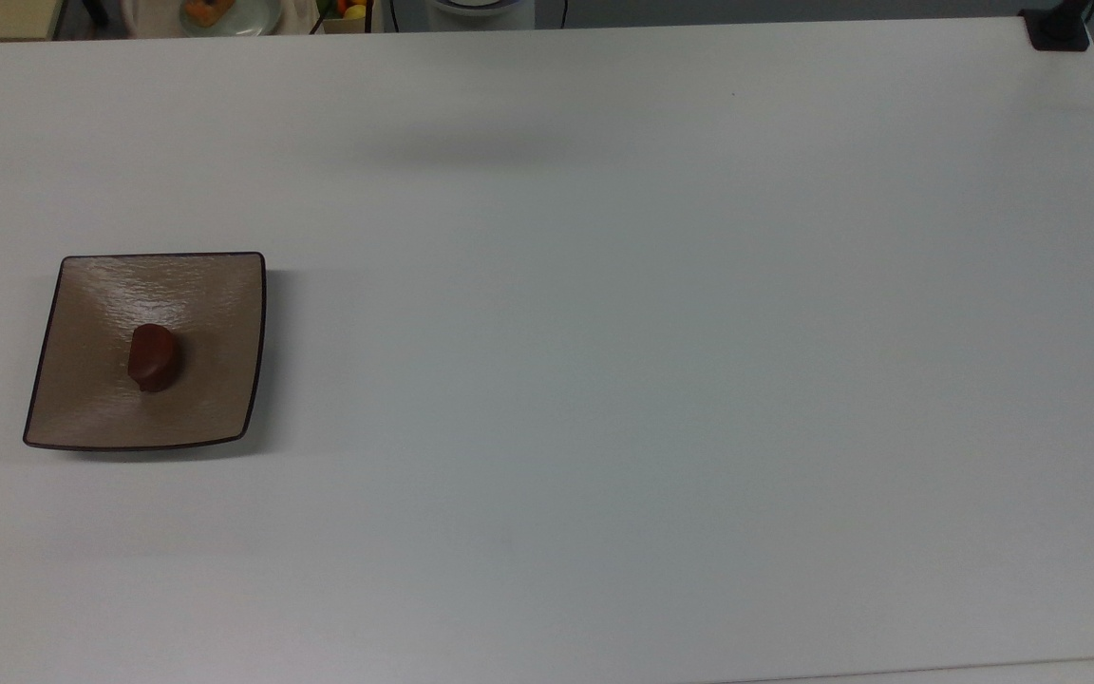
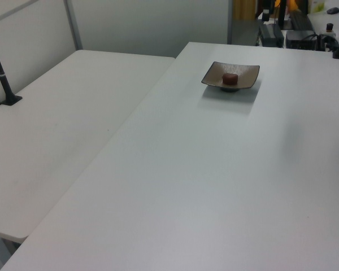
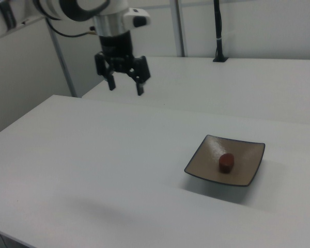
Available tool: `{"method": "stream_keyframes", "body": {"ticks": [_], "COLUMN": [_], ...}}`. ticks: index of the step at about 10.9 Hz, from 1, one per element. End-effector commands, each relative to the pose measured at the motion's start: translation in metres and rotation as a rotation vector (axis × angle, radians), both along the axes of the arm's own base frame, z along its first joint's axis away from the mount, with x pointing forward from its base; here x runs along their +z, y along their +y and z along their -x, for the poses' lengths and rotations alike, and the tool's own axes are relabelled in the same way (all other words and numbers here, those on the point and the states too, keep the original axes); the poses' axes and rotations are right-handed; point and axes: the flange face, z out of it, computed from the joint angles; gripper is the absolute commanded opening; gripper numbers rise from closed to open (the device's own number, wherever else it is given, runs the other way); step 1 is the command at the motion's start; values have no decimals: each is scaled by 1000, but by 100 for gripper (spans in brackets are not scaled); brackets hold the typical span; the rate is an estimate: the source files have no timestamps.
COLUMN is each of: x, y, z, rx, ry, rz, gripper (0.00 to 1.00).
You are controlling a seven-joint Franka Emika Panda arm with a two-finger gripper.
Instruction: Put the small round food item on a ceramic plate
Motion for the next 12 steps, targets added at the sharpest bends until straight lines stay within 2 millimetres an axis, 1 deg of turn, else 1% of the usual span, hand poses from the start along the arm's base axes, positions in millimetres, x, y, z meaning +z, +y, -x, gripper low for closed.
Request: {"method": "stream_keyframes", "body": {"ticks": [1,3,4,5,6,7,9,10,11,12], "x": [7,4,0,-6,-18,-25,-33,-36,-46,-48], "y": [60,80,83,87,89,91,88,81,74,72], "z": [28,45,48,46,45,44,25,19,11,8], "rx": [-6,34,42,50,52,53,46,42,36,41], "ry": [20,25,28,28,32,29,-30,-37,-24,-20], "rz": [-13,-19,-21,-21,-21,-19,-20,-18,-13,-4], "gripper": [100,100,100,100,100,100,100,100,100,100]}}
